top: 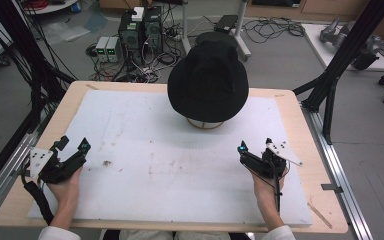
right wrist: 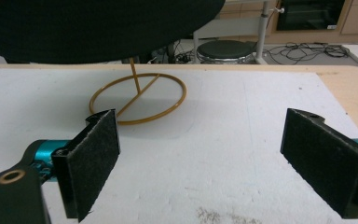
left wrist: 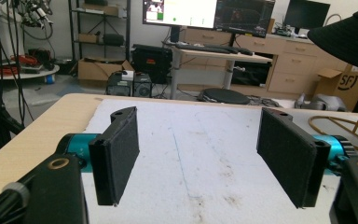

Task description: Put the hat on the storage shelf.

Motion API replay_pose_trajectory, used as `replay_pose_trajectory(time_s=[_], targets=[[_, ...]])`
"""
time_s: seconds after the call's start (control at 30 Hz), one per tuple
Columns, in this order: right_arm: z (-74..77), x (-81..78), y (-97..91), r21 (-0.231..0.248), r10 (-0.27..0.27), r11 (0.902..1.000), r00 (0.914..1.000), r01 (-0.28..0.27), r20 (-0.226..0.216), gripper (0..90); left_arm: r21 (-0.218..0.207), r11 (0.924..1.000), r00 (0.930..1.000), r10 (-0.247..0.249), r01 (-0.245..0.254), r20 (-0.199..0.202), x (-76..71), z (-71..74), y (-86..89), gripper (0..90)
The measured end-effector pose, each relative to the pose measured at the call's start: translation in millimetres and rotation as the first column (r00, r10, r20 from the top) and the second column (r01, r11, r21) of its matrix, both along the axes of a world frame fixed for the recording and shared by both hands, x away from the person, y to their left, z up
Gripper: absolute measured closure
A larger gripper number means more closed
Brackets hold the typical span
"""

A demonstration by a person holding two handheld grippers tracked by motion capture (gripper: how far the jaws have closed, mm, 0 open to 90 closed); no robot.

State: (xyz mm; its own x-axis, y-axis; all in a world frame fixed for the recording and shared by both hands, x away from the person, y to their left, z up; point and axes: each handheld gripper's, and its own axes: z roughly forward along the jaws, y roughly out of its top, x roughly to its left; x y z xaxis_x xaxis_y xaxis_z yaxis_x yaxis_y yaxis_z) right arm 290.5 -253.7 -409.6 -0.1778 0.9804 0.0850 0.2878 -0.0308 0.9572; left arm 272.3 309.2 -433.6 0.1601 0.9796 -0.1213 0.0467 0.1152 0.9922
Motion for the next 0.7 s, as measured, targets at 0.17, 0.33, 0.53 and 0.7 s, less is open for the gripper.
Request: replay_pose_trajectory(time_s=[0.17, 0.33, 0.53, 0.7], targets=[[-7.0, -1.4, 0.8, 0.014, 0.0, 0.9999, 0.9999, 0.001, -0.012, 10.9, 0.001, 1.0, 1.0, -0.003, 0.003, -0.003, 0.4, -0.4, -0.2, 29.7], [-10.2, -1.1, 0.0, 0.028, -0.01, 0.9995, 0.9999, 0.011, -0.009, 10.9, -0.016, 0.9999, 1.0, 0.0, 0.0, -0.006, -0.1, -0.8, 1.9, 29.7], [-13.0, 1.5, -1.4, 0.038, -0.01, 0.9992, 0.9997, 0.011, -0.022, 10.9, -0.022, 0.9998, 1.0, -0.002, 0.002, -0.008, -0.3, -0.8, 1.8, 29.7], [-16.4, 3.3, 0.6, 0.032, 0.008, 0.9995, 0.9991, -0.007, -0.041, 10.9, -0.02, 0.9998, 0.9999, -0.008, 0.008, -0.012, -0.3, -0.9, 0.6, 29.7]])
